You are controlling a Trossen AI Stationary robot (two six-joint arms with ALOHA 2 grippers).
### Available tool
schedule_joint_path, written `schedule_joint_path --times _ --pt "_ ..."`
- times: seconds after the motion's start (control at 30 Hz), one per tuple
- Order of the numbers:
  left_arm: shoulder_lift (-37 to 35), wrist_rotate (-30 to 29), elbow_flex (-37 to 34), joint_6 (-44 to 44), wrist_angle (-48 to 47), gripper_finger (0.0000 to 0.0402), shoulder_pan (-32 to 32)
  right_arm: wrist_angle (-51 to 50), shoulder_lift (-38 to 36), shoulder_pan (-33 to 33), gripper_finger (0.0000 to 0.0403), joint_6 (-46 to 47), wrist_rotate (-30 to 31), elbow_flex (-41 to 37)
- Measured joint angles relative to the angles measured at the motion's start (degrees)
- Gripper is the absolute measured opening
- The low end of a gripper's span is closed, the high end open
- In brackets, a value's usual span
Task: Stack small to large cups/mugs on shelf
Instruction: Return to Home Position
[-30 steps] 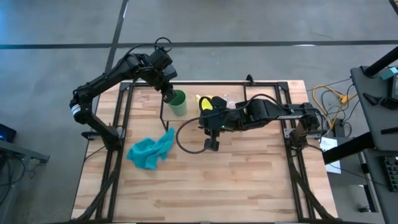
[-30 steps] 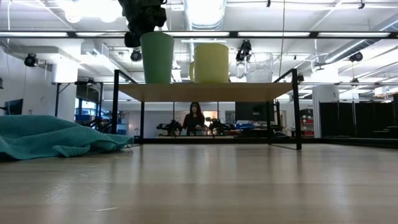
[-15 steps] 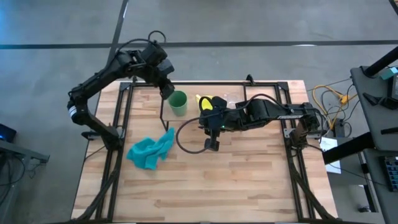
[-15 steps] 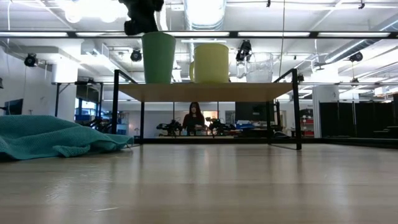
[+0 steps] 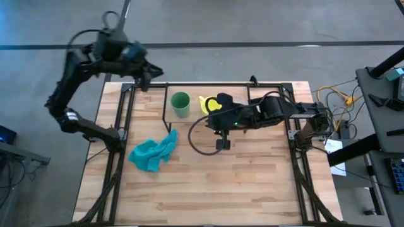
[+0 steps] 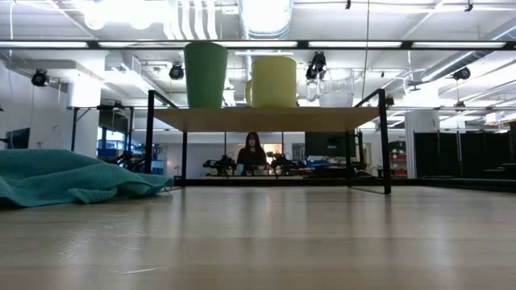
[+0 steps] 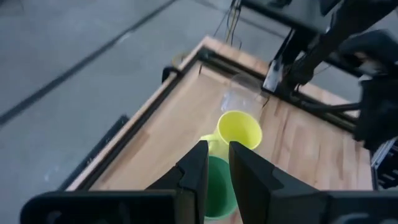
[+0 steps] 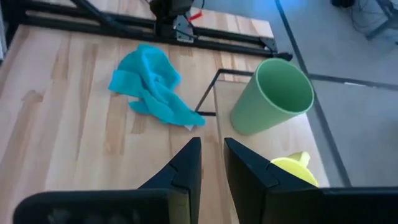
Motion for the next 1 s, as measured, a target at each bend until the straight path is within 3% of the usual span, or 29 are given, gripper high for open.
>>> schedule_joint_path --times 0.1,0.3,0.57,0.8,1.0 --pt "-3.1 0.0 -0.5 0.0 0.0 0.0051 0.0 0.2 -0.3 0.0 0.0063 5.2 0.0 0.0" --pt "-8.3 0.0 -2.5 0.1 -0.2 0.0051 0.0 -0.4 -1.3 -1.3 0.0063 6.6 0.8 0.0" --pt "-15.6 -0.4 -7.2 -0.1 -0.2 0.0051 0.0 -0.6 -11.4 -0.1 0.0063 12.9 0.7 -2.0" --pt "-22.7 -2.7 -18.6 -4.2 0.5 0.0051 0.0 14.1 -25.9 2.8 0.0063 13.6 1.1 -20.3" --pt "-33.3 -3.0 -33.4 -6.1 11.2 0.0051 0.0 27.5 -37.2 2.7 0.0063 15.5 0.5 -40.1"
